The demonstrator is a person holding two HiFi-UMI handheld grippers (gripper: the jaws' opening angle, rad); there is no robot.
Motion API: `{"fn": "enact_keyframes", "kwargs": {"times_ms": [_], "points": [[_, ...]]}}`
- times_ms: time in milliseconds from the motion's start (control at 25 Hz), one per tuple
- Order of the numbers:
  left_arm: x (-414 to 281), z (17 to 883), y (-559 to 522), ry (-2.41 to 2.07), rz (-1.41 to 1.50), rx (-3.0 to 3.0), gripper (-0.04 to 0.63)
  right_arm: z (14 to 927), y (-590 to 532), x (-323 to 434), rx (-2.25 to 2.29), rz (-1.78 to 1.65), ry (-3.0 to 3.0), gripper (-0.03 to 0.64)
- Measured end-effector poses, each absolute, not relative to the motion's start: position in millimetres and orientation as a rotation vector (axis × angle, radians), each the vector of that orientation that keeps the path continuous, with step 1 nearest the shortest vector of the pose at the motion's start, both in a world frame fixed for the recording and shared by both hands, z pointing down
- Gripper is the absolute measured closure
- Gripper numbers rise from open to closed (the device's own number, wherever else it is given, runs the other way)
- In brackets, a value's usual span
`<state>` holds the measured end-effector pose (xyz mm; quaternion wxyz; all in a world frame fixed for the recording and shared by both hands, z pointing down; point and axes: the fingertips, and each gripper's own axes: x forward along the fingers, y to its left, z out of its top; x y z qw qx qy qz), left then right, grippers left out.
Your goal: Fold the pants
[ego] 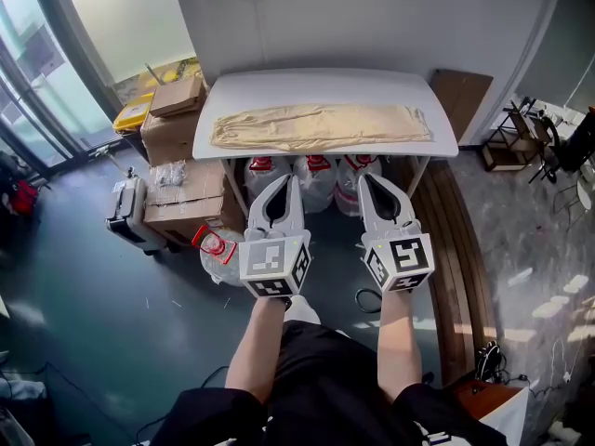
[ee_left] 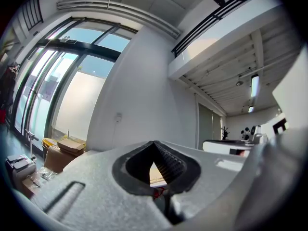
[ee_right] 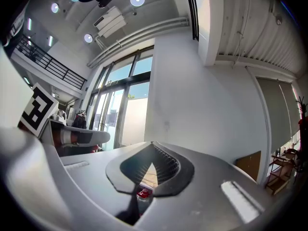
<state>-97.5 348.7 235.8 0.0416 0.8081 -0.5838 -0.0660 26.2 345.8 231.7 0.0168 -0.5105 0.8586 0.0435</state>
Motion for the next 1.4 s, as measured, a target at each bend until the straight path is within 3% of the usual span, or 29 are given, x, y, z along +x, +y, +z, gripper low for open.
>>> {"fn": "enact_keyframes", "kwargs": {"times_ms": [360, 760, 1400], "points": [[-105, 234, 299, -1.762, -0.225, 2.478, 0.592, 228, 303, 48, -1.677, 0.133, 2.595, 0.611], [-100, 228, 172, -1.687, -0.279, 2.528, 0.592, 219, 189, 51, -1.735, 0.163, 2.556, 0.611], [-191, 270, -35, -1.71, -0.228, 2.398, 0.592, 254, -32, -62, -1.633, 0.055, 2.766, 0.611]]}}
